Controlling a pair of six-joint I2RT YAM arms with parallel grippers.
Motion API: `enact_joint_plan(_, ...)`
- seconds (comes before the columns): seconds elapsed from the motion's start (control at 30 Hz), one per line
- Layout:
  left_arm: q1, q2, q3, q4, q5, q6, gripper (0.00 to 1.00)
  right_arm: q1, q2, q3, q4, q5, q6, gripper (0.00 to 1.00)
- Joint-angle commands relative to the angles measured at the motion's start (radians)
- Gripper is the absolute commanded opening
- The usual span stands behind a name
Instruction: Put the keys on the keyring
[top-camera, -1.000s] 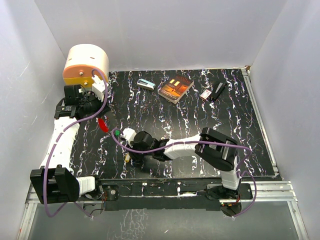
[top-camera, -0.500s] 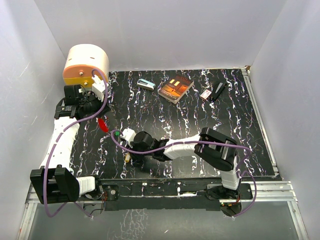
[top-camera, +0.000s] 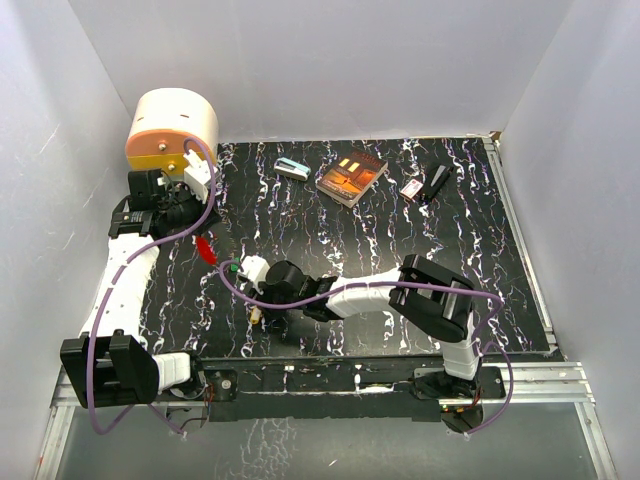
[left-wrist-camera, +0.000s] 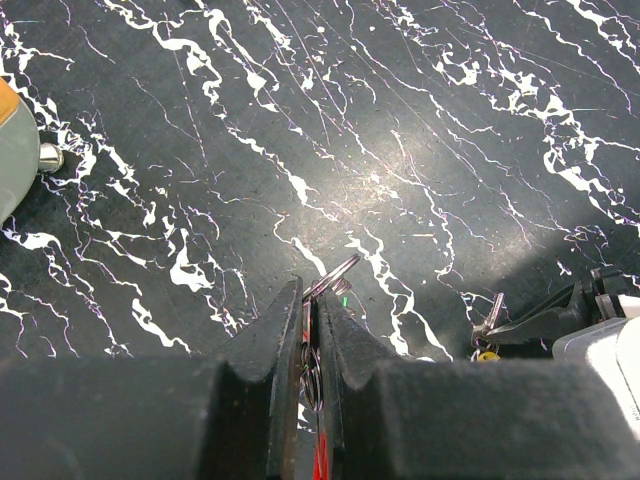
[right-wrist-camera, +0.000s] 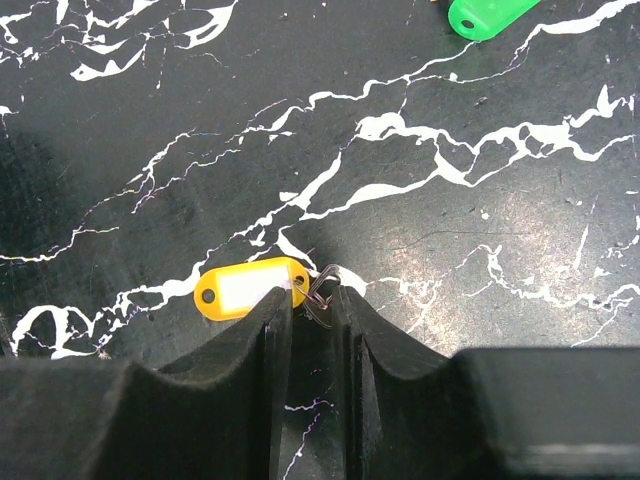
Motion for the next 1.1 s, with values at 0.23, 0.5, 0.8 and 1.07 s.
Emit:
enact_joint_plan(0.23,0.007,-0.038,0.007,0.000,0.030,0.008,0.00,-0.001,0.017,0.035,0.092,-0.003,-0.046,0.28)
enact_joint_plan(0.5,0.008,-0.037,0.000,0.014,0.030,0.002,0.00,0.000,0.040,0.049,0.090,-0.017,-0.046,0.22)
enact_joint_plan(0.8,0.007,-0.038,-0.005,0.011,0.026,0.011,0.00,0.000,0.001,0.012,0.121,0.020,-0.041,0.08)
enact_joint_plan(1.07,0.007,-0.027,0.053,-0.120,0.213,0.122,0.00,0.000,-0.207,-0.099,0.153,0.100,-0.026,0.08)
